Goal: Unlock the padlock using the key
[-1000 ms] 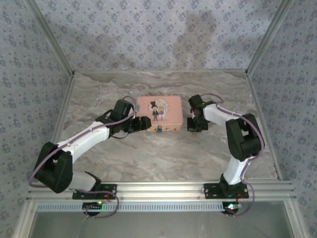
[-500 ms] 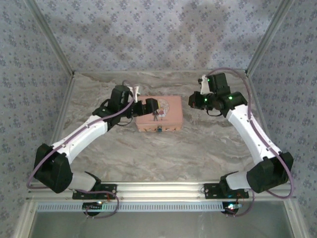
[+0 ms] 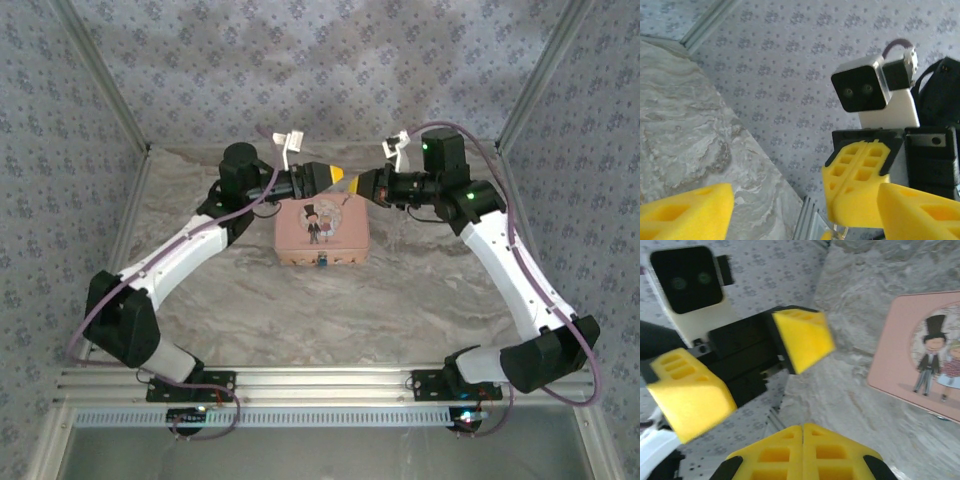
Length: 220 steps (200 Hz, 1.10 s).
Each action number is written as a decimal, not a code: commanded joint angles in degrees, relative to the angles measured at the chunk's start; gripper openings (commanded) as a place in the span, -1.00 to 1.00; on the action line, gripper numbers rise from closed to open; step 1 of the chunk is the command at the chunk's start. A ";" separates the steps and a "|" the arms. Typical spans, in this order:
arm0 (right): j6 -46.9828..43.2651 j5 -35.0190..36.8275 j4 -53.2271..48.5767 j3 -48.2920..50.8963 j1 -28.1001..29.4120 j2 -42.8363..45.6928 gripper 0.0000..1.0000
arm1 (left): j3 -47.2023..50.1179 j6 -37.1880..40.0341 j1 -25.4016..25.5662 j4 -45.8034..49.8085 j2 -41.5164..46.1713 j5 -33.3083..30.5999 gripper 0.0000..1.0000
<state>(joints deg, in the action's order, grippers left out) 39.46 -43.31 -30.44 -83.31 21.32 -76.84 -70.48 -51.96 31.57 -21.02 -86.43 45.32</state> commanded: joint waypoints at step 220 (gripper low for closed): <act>14.34 -7.45 13.81 2.36 -3.48 4.15 -1.00 | -1.81 -1.44 4.33 -6.37 1.64 7.85 -0.23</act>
<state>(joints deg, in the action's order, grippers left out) 53.17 -48.97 -17.50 -81.69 18.28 -74.26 -72.36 -55.46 35.70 -28.03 -87.72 53.15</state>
